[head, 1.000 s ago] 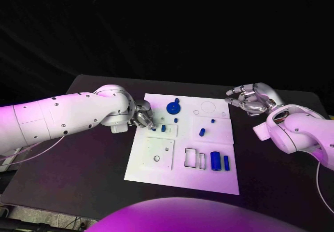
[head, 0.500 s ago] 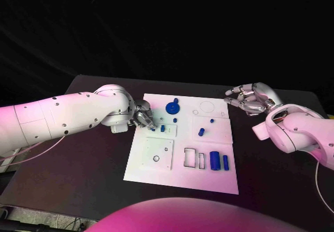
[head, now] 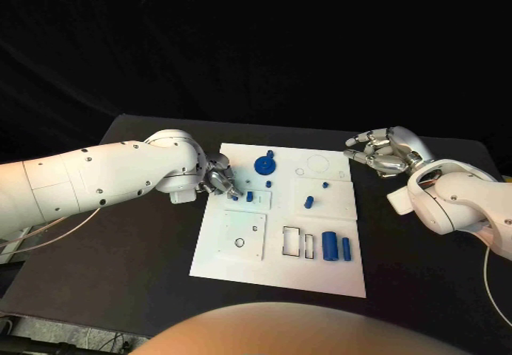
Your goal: Assemble the parts on the task board
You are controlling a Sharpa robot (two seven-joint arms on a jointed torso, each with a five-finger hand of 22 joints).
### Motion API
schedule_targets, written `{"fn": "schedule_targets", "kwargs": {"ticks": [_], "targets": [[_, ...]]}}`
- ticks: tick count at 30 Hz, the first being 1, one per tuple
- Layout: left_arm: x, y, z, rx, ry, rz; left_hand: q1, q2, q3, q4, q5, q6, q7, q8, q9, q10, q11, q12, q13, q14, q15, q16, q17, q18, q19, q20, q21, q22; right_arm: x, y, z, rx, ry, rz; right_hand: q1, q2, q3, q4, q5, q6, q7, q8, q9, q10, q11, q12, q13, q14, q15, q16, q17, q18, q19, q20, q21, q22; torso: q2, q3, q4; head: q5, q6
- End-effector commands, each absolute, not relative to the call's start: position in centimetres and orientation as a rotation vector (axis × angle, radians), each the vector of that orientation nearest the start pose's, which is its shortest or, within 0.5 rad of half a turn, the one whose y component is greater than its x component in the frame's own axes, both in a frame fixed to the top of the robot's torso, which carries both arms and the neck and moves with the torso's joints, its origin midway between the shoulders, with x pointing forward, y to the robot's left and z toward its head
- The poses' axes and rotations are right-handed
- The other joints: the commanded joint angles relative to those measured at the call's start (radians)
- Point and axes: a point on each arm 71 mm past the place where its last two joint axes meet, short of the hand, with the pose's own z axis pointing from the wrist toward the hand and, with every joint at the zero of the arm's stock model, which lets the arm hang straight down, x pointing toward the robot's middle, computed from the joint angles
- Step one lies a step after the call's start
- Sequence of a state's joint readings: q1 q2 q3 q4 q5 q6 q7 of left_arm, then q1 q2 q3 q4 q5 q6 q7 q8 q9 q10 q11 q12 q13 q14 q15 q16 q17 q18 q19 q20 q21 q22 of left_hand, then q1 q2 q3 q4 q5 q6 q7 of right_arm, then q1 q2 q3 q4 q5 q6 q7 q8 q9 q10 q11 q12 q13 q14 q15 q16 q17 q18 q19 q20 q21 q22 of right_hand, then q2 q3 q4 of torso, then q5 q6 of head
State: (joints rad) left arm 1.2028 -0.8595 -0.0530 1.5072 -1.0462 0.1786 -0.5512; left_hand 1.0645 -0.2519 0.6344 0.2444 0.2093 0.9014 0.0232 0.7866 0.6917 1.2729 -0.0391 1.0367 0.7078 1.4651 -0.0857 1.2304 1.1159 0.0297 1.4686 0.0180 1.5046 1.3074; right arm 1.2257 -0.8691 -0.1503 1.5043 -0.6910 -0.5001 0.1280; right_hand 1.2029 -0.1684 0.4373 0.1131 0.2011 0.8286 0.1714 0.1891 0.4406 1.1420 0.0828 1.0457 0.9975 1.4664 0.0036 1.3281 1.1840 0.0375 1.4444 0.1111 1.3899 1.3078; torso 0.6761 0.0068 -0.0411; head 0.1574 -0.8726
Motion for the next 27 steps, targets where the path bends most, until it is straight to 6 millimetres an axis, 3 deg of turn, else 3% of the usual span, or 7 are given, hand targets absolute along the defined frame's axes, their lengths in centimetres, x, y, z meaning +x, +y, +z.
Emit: {"fn": "schedule_targets", "kwargs": {"ticks": [1,15,27], "targets": [[47.10,23.23,-23.65,-0.242,2.405,-0.347,-0.003,0.002,-0.028,0.011,-0.001,0.004,0.004,-0.003,-0.004,0.009,-0.002,0.010,0.007,0.000,-0.010,0.003,0.000,-0.006,0.049,-0.006,0.008,0.171,48.20,-22.87,-20.61,0.530,1.641,0.995,-0.012,-0.002,-0.001,0.005,0.006,-0.004,-0.001,0.004,-0.001,-0.007,0.000,-0.004,-0.001,0.013,0.000,-0.007,-0.003,0.018,-0.011,-0.001,-0.008,0.105,0.000,-0.0001,0.0004,0.000,0.000],[47.21,23.59,-23.55,-0.261,2.387,-0.345,0.003,0.007,-0.112,0.045,0.002,0.009,0.003,0.000,-0.011,0.014,-0.004,0.018,0.014,0.000,-0.011,0.003,0.001,-0.008,0.053,-0.006,0.013,0.179,48.21,-22.96,-20.59,0.526,1.637,0.995,-0.018,-0.006,-0.009,0.011,0.007,-0.008,-0.001,0.004,-0.002,-0.013,0.000,-0.009,-0.006,0.009,0.001,-0.015,-0.013,0.020,-0.017,-0.001,-0.017,0.099,0.000,-0.0008,0.0006,0.001,0.000],[47.30,23.35,-23.22,-0.304,2.348,-0.410,-0.044,0.038,-0.241,0.049,0.004,0.016,0.002,0.003,-0.022,0.020,-0.004,0.027,0.022,0.001,-0.012,0.004,0.001,-0.010,0.057,-0.006,0.017,0.186,48.27,-23.03,-20.52,0.525,1.622,0.992,-0.033,-0.004,-0.023,0.031,0.011,-0.010,-0.001,0.006,-0.003,-0.013,0.001,-0.007,-0.006,0.008,0.001,-0.021,-0.017,0.021,-0.019,0.000,-0.022,0.096,-0.001,-0.0013,0.0007,-0.008,0.000]]}}
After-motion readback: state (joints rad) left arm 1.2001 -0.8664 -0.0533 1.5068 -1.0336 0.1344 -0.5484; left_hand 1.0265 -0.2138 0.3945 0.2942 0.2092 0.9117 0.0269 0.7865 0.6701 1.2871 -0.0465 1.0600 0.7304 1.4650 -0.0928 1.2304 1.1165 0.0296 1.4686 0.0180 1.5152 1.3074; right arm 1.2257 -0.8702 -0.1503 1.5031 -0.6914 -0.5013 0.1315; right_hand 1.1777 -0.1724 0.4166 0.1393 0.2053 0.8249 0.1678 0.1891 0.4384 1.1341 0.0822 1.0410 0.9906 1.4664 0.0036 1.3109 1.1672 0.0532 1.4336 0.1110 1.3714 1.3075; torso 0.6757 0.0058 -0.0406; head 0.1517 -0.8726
